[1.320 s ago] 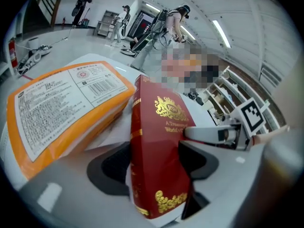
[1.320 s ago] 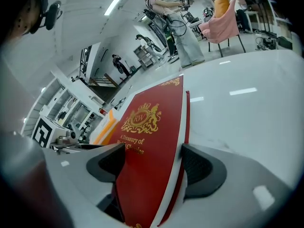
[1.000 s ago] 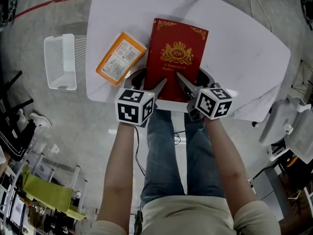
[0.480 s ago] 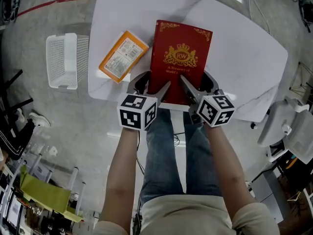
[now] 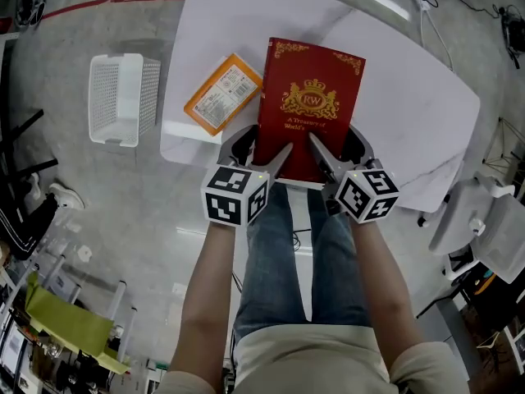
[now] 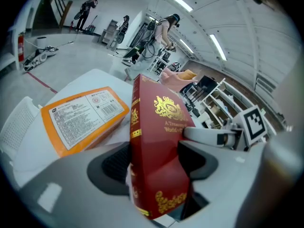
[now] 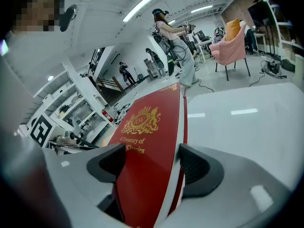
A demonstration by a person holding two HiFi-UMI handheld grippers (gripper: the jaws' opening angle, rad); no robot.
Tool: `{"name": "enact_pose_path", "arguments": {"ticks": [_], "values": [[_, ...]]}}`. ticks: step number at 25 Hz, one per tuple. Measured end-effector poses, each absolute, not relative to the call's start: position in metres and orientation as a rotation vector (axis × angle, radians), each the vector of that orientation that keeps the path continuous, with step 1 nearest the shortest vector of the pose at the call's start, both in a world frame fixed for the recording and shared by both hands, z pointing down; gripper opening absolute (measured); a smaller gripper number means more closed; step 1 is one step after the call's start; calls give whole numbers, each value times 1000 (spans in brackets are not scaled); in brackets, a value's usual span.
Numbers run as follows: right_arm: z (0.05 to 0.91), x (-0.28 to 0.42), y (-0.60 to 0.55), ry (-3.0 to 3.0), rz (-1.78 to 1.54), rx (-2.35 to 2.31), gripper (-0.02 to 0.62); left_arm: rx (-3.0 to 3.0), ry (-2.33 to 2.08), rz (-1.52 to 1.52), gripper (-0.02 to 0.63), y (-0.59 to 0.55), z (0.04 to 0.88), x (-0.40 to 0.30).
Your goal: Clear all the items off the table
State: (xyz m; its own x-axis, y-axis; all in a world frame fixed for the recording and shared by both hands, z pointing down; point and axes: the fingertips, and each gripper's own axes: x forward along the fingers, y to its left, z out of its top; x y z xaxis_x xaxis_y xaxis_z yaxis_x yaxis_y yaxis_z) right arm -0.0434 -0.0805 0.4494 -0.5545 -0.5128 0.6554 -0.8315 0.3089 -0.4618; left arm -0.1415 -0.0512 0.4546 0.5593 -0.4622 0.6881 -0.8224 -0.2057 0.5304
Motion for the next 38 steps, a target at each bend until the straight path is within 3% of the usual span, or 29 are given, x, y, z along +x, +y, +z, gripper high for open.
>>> {"name": "enact_pose_path", "arguments": {"ticks": [11, 38], "values": [[427, -97, -81, -2268, 1043, 1066, 359, 1799, -1169, 413, 310, -40, 433, -190], [414, -309, -39, -2369, 883, 622, 359, 1545, -1493, 198, 310, 33, 419, -382]]}}
